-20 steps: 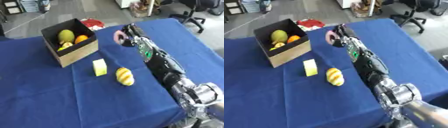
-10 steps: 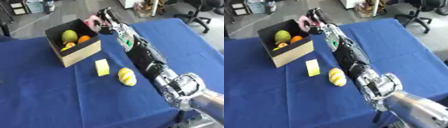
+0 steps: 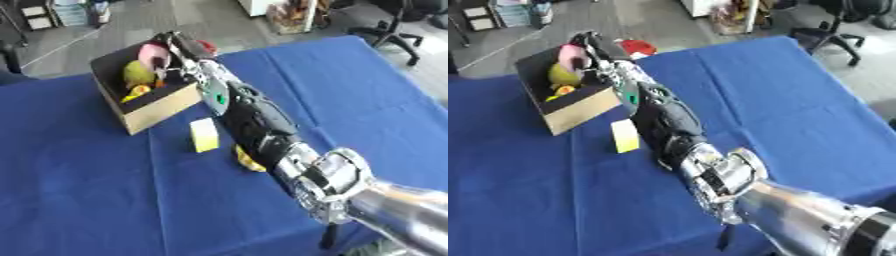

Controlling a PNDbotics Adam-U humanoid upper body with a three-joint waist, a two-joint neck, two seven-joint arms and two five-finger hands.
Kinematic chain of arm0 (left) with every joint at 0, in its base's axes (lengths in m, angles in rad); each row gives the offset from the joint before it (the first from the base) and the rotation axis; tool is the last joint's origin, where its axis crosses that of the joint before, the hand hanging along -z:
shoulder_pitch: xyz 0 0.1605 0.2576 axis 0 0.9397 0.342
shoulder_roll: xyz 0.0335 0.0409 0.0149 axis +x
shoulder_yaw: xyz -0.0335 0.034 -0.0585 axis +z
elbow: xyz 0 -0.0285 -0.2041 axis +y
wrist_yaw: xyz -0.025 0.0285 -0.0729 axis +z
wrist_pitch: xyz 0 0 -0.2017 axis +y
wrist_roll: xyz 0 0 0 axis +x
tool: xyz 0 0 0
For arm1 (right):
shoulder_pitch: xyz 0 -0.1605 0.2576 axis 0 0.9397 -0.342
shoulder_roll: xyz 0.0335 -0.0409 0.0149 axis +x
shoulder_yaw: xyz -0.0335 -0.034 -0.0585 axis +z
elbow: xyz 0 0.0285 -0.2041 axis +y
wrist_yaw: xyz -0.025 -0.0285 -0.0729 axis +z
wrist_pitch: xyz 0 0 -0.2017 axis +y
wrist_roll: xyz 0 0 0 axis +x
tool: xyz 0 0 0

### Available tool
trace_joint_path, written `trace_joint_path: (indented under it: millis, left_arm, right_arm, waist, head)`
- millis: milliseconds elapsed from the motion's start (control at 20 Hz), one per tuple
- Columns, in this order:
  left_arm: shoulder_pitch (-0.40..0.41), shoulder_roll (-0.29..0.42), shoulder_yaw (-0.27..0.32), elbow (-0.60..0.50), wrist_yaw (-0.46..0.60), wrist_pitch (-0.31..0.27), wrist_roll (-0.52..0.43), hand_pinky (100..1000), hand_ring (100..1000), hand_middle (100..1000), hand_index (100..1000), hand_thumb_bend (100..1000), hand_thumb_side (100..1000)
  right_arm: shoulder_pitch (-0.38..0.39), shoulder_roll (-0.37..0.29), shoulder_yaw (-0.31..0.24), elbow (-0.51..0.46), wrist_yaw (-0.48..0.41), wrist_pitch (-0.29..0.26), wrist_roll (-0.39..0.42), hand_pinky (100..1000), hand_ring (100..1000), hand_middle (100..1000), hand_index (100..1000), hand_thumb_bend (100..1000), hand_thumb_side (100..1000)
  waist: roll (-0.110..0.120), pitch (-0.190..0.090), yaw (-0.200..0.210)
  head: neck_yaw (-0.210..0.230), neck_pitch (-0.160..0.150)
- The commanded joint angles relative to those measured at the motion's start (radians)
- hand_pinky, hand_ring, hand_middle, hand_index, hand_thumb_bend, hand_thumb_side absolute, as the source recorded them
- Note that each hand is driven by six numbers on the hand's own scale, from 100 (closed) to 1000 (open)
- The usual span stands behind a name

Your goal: Pick up objects on the table and place them in the box.

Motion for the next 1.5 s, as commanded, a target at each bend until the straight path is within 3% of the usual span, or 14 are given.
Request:
trace_joint_path:
  millis: [50,300,450,500,550,850,950,1150,1350,1500]
  left_arm:
    - [-0.013,0.004,0.001,-0.023,-0.004,0.0,-0.003,759,624,624,796,119,589]
    - [-0.012,0.003,0.0,-0.023,-0.005,0.001,-0.006,761,625,625,797,119,591]
    - [-0.01,0.005,0.002,-0.022,-0.006,0.002,-0.006,763,625,625,800,118,593]
    - [-0.01,0.005,0.002,-0.021,-0.007,0.002,-0.006,763,625,625,800,118,593]
    - [-0.009,0.005,0.002,-0.021,-0.007,0.002,-0.006,762,625,625,800,117,593]
    - [-0.007,0.006,0.005,-0.02,-0.01,0.001,-0.005,764,624,625,800,111,598]
    - [-0.005,0.011,0.01,-0.02,-0.013,0.001,-0.002,763,624,624,800,111,599]
    - [0.005,0.028,0.021,-0.014,-0.024,0.001,0.008,764,623,624,799,109,601]
    - [0.01,0.037,0.028,-0.012,-0.03,-0.002,0.015,764,623,623,799,110,602]
    - [0.014,0.041,0.03,-0.011,-0.033,-0.001,0.016,764,623,623,799,111,603]
  right_arm:
    - [-0.02,-0.002,0.007,-0.028,0.037,-0.006,0.003,803,733,711,877,100,191]
    - [-0.023,-0.001,0.016,-0.037,0.058,-0.02,0.024,814,754,746,919,100,264]
    - [-0.025,-0.003,0.029,-0.045,0.093,-0.037,0.041,843,799,818,982,100,387]
    - [-0.025,-0.004,0.033,-0.046,0.104,-0.051,0.056,843,799,818,982,100,387]
    - [-0.025,-0.005,0.035,-0.045,0.114,-0.064,0.075,868,836,876,1000,100,429]
    - [-0.026,-0.023,0.035,-0.069,0.127,-0.115,0.151,885,855,902,1000,100,367]
    - [-0.022,-0.055,0.062,-0.109,0.076,-0.176,0.193,886,853,884,1000,100,352]
    - [0.034,-0.154,0.141,-0.255,-0.151,-0.324,0.335,882,835,835,999,100,274]
    - [0.143,-0.264,0.207,-0.437,-0.399,-0.363,0.466,880,832,829,1000,100,236]
    - [0.228,-0.311,0.262,-0.531,-0.507,-0.369,0.598,894,857,875,1000,100,214]
  waist:
    - [0.009,-0.017,-0.001]
    - [0.005,-0.019,-0.002]
    - [0.003,-0.02,-0.005]
    - [0.002,-0.02,-0.006]
    - [0.002,-0.02,-0.006]
    - [-0.001,-0.021,-0.012]
    - [-0.008,-0.021,-0.019]
    - [-0.026,-0.025,-0.044]
    - [-0.039,-0.027,-0.06]
    - [-0.044,-0.029,-0.069]
  head:
    - [-0.006,0.004]
    - [-0.007,0.004]
    - [-0.01,0.004]
    - [-0.011,0.004]
    - [-0.011,0.004]
    - [-0.015,0.004]
    - [-0.011,0.004]
    - [0.007,0.004]
    - [0.025,0.004]
    - [0.035,0.004]
